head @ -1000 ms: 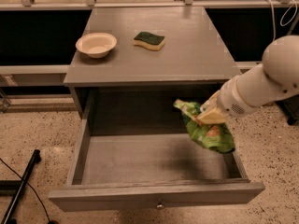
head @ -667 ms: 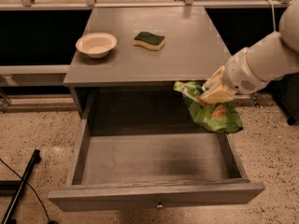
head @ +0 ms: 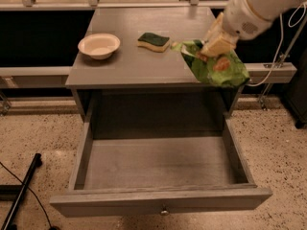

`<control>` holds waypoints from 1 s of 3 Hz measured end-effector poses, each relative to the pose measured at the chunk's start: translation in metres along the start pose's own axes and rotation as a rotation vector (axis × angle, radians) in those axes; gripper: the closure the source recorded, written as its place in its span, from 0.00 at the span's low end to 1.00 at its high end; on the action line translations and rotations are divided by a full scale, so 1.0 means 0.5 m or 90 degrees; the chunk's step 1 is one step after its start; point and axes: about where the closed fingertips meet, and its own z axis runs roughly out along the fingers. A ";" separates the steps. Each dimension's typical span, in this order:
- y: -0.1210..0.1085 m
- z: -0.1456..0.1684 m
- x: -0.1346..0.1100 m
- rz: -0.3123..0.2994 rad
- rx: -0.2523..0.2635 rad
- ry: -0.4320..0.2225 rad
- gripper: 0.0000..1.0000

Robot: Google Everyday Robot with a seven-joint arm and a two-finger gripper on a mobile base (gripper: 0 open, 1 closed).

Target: Pick green rice chip bag from top drawer and place on counter

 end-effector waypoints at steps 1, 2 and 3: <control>-0.073 0.029 -0.044 -0.054 0.048 0.046 1.00; -0.125 0.131 -0.058 -0.112 0.107 0.123 0.74; -0.139 0.213 -0.031 -0.138 0.116 0.165 0.51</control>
Offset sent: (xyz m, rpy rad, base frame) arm 0.1189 0.0567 -0.0348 -0.3907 -0.2620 -0.0269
